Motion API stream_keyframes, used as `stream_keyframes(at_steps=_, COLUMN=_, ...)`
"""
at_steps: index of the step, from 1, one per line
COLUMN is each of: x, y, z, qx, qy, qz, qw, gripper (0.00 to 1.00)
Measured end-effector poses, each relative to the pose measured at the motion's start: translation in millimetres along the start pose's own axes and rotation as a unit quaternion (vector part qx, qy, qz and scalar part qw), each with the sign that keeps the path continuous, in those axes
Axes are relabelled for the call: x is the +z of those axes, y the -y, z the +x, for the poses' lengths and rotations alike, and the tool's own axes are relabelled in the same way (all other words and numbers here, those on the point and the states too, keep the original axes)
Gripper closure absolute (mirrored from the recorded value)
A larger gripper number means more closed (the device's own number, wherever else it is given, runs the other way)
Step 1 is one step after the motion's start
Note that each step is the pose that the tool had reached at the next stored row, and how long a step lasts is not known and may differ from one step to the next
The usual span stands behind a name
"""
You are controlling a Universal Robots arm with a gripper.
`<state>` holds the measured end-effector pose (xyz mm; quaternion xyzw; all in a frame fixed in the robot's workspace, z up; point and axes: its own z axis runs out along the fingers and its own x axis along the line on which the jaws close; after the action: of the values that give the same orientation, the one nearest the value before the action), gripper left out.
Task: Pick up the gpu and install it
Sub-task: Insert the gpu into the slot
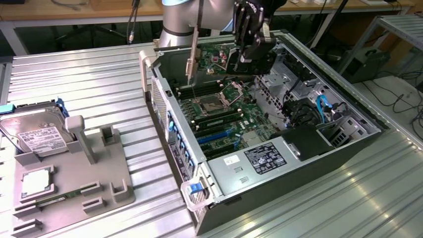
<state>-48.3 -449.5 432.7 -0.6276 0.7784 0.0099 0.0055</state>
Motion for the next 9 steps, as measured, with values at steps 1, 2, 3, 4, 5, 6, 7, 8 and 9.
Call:
stream_keyframes(at_steps=1, x=0.0, y=0.0, z=0.0, qx=-0.005, qy=-0.0001, qz=-0.0001, qw=1.0, gripper=0.73)
stream_keyframes(at_steps=2, x=0.0, y=0.0, z=0.0, qx=-0.01, qy=-0.0001, qz=-0.0002, qw=0.9999, gripper=0.73)
stream_keyframes(at_steps=3, x=0.0, y=0.0, z=0.0, qx=-0.016, qy=-0.0001, qz=-0.0003, qw=0.9999, gripper=0.73)
stream_keyframes(at_steps=4, x=0.0, y=0.0, z=0.0, qx=-0.021, qy=-0.0002, qz=-0.0004, qw=0.9998, gripper=0.73)
stream_keyframes(at_steps=5, x=0.0, y=0.0, z=0.0, qx=-0.026, qy=-0.0002, qz=-0.0006, qw=0.9996, gripper=0.73)
stream_keyframes(at_steps=6, x=0.0, y=0.0, z=0.0, qx=-0.032, qy=-0.0003, qz=-0.0007, qw=0.9995, gripper=0.73)
stream_keyframes(at_steps=7, x=0.0, y=0.0, z=0.0, qx=-0.037, qy=-0.0003, qz=-0.0008, qw=0.9993, gripper=0.73)
stream_keyframes(at_steps=8, x=0.0, y=0.0, z=0.0, qx=-0.042, qy=-0.0004, qz=-0.0009, qw=0.9991, gripper=0.73)
stream_keyframes(at_steps=9, x=0.0, y=0.0, z=0.0, qx=-0.047, qy=-0.0004, qz=-0.001, qw=0.9989, gripper=0.73)
